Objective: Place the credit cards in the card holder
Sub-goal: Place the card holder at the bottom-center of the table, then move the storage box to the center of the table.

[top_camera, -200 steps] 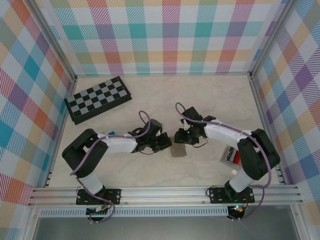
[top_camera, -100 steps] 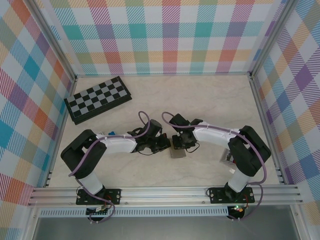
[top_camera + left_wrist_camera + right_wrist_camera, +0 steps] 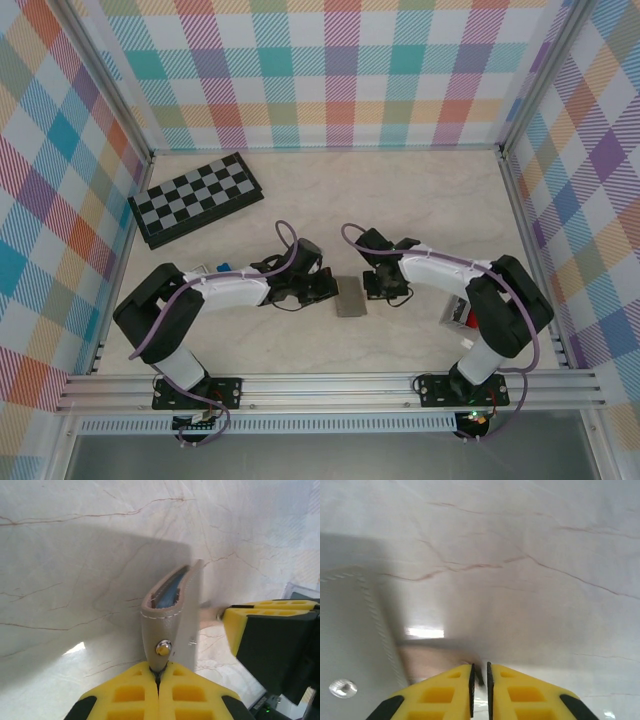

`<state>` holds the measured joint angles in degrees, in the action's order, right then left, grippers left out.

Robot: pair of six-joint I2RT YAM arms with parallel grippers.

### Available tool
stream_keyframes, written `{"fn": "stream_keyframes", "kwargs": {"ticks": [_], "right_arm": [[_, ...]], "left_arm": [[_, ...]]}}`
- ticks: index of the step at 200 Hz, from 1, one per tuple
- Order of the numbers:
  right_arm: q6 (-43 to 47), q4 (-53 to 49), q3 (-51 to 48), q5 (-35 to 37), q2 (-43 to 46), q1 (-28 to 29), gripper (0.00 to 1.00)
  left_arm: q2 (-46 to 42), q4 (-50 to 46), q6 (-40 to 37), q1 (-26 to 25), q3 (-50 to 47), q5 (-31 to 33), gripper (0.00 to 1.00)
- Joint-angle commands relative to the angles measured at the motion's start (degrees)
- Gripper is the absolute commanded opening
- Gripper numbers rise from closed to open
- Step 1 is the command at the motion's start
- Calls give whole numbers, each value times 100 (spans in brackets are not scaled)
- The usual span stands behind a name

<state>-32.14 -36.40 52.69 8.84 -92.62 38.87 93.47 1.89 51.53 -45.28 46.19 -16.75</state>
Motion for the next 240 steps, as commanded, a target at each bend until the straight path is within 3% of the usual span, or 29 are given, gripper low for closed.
{"fn": "stream_keyframes", "kwargs": {"ticks": [1,56,71,114,136,166,195,215,240], "right_arm": [[41,-186,-118,-225,74,-55,19],[-106,-274,-43,-119,-284,-59,23],[-138,-313,8,-145,-271,-57,24],[-316,-542,142,-189,583,-180,28],[-431,-755,46,-95,1452,-587,33],[-395,-1196,-63,-15,2886,-1771,53],[-198,-1671,-164,-12,3946,-3601,71],[-78,-1850,-294,-486,4252,-5081,86],[79,-1655,-614,-1579,4305,-6818,97]], "left_arm": [[-90,-416,-262,40,8,120,0],[105,-832,-597,43,296,59,0],[144,-1115,-768,37,401,145,4],[185,-1701,-1175,34,628,330,12],[132,-1729,-1323,28,709,298,17],[92,-2101,-1450,0,839,354,30],[-217,-2266,-1388,-47,869,737,49],[-494,-2328,-1313,-51,856,966,58],[-755,-2388,-1322,-43,874,1111,63]]}}
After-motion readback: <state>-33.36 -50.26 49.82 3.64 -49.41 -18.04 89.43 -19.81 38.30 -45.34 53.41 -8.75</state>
